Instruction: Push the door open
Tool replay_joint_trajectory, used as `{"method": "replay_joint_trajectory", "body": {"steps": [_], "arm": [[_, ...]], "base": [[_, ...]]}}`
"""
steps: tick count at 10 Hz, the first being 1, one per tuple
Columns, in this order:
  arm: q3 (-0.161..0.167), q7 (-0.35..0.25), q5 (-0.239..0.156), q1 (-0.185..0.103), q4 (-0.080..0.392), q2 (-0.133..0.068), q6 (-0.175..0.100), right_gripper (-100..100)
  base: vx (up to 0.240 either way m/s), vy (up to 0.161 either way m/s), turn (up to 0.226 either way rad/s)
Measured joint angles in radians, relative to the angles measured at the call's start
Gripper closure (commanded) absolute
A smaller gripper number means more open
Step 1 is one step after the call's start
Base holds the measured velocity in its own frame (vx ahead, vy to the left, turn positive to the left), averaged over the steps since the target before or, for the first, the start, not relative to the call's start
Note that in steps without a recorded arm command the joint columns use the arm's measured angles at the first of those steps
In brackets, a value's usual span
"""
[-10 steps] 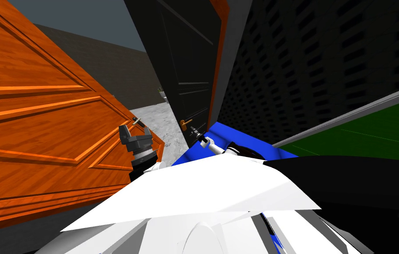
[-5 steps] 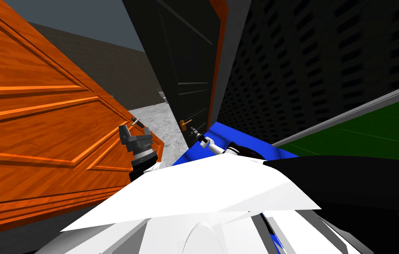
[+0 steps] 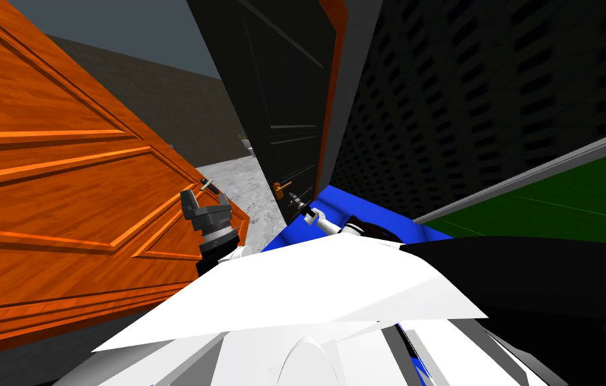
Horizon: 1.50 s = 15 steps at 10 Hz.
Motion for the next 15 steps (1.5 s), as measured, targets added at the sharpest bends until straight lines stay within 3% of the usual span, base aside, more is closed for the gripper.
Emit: {"method": "replay_joint_trajectory", "body": {"steps": [15], "arm": [[0.030,-0.021,-0.001,-0.004,-0.002,-0.009,-0.003,-100]], "base": [[0.008,-0.001,-0.012]]}}
